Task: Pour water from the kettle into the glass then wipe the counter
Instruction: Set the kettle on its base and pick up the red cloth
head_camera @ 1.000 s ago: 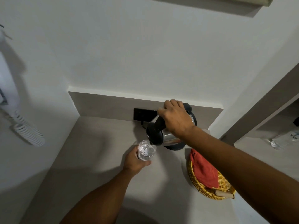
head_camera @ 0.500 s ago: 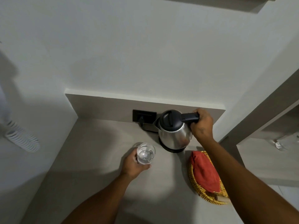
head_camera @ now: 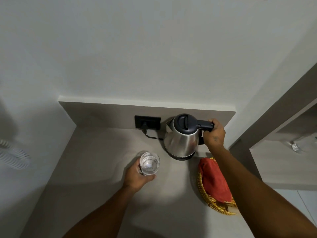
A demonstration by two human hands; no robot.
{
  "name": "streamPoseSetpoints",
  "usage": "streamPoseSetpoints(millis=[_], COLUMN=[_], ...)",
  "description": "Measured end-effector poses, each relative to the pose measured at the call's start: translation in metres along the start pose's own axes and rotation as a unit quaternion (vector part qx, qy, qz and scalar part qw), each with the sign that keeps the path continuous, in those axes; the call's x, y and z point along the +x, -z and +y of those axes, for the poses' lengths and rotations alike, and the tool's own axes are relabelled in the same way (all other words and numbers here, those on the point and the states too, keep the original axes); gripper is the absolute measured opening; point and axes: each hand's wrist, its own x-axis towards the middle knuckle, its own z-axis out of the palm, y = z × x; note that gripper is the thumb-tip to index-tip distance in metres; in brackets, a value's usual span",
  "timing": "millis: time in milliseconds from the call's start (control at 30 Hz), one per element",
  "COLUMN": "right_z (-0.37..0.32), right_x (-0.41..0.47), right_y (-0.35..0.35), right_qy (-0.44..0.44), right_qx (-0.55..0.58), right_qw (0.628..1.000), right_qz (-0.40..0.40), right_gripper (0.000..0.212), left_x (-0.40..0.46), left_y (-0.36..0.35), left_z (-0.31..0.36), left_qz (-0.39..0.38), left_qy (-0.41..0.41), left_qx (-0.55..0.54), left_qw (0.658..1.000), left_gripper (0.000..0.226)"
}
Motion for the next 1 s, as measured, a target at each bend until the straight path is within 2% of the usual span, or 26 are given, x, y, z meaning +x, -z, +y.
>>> streamPoseSetpoints(millis=[200, 400, 467, 533, 600, 667, 700, 767, 833, 933, 1000], right_z=[0.013, 0.018, 0.031, 0.041, 0.056, 0.077, 0.105, 0.135, 0.15, 0.154, 0.155], right_x=[0.003, -0.002, -0.008, -0.017, -0.038, -0.074, -0.097, -0.13, -0.14, -0.136, -0.133], right_y=[0.005, 0.013, 0.015, 0.014, 0.021, 0.03, 0.031, 0.039, 0.045, 0.042, 0.038], right_qy=[-0.005, 0.037, 0.028, 0.011, -0.032, -0.046, -0.058, -0.028, 0.0, 0.03, 0.036], right_qx=[0.011, 0.014, -0.012, -0.007, 0.006, -0.019, -0.076, -0.169, -0.253, -0.315, -0.313], right_qw=[1.0, 0.999, 0.998, 0.997, 0.999, 0.998, 0.994, 0.98, 0.957, 0.933, 0.934], right_qz=[0.007, -0.033, -0.058, -0.074, -0.043, -0.03, -0.055, -0.098, -0.139, -0.171, -0.171], right_gripper=[0.035, 0.031, 0.037, 0.052, 0.067, 0.066, 0.063, 0.064, 0.069, 0.07, 0.064], left_x=[0.001, -0.002, -0.006, -0.005, -0.006, -0.011, -0.014, -0.016, -0.012, -0.006, -0.008], left_y=[-0.002, -0.004, -0.006, -0.003, -0.002, 0.002, -0.004, 0.0, 0.003, 0.007, 0.01], left_z=[-0.005, -0.013, -0.021, -0.024, -0.032, -0.028, -0.046, -0.047, -0.047, -0.057, -0.064], left_qz=[0.004, 0.002, -0.007, -0.007, -0.019, -0.032, -0.067, -0.077, -0.087, -0.111, -0.097], left_qy=[-0.006, -0.004, -0.001, -0.003, -0.011, -0.038, -0.041, -0.104, -0.142, -0.125, -0.121], left_qx=[0.018, 0.034, 0.04, 0.049, 0.046, 0.074, 0.086, 0.153, 0.268, 0.425, 0.452], left_qw=[1.0, 0.999, 0.999, 0.999, 0.999, 0.996, 0.993, 0.98, 0.949, 0.89, 0.878], left_gripper=[0.085, 0.081, 0.081, 0.083, 0.085, 0.084, 0.083, 0.082, 0.092, 0.115, 0.117])
